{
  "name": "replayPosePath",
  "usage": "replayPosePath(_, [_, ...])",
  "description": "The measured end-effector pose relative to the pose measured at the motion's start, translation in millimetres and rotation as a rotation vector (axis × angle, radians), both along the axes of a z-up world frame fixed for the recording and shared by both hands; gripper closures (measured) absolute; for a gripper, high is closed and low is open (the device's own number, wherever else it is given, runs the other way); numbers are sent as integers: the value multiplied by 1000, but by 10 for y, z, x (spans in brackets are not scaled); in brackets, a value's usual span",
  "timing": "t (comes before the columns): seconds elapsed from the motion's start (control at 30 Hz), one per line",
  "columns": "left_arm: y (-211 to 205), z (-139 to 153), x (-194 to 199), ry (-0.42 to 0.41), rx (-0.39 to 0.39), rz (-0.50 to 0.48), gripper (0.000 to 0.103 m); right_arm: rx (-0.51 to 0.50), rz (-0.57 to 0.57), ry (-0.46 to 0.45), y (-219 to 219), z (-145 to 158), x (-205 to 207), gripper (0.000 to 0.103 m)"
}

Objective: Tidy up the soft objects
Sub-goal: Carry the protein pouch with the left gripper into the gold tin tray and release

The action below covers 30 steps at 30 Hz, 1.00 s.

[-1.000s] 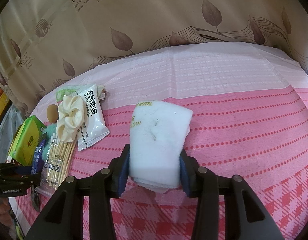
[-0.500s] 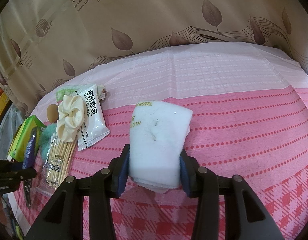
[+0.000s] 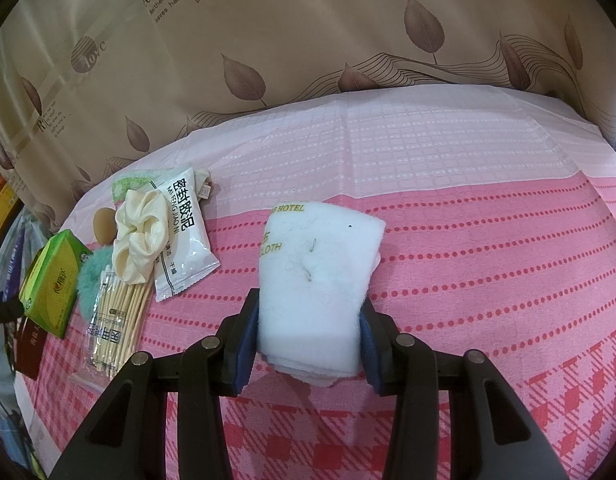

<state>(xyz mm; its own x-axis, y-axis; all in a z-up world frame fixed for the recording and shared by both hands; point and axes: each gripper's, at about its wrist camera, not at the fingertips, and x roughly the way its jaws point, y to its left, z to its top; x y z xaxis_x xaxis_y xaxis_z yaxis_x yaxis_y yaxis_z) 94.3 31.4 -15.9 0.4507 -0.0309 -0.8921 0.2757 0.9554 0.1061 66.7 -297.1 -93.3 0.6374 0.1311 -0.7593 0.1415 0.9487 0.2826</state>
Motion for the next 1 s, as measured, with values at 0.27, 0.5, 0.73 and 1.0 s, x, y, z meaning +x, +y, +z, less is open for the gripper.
replayPosePath(0.27, [527, 166, 162, -35, 63, 98, 66, 0, 0, 0, 0, -2, 1, 62])
replayPosePath(0.5, [985, 186, 266, -42, 119, 180, 66, -4, 0, 1, 5, -3, 5, 62])
replayPosePath(0.73, [1417, 58, 382, -10, 184, 237, 66, -10, 3, 3, 9, -10, 25, 62])
replayPosePath(1.0, [1691, -165, 528, 38, 240, 236, 66, -14, 3, 4, 13, -12, 25, 62])
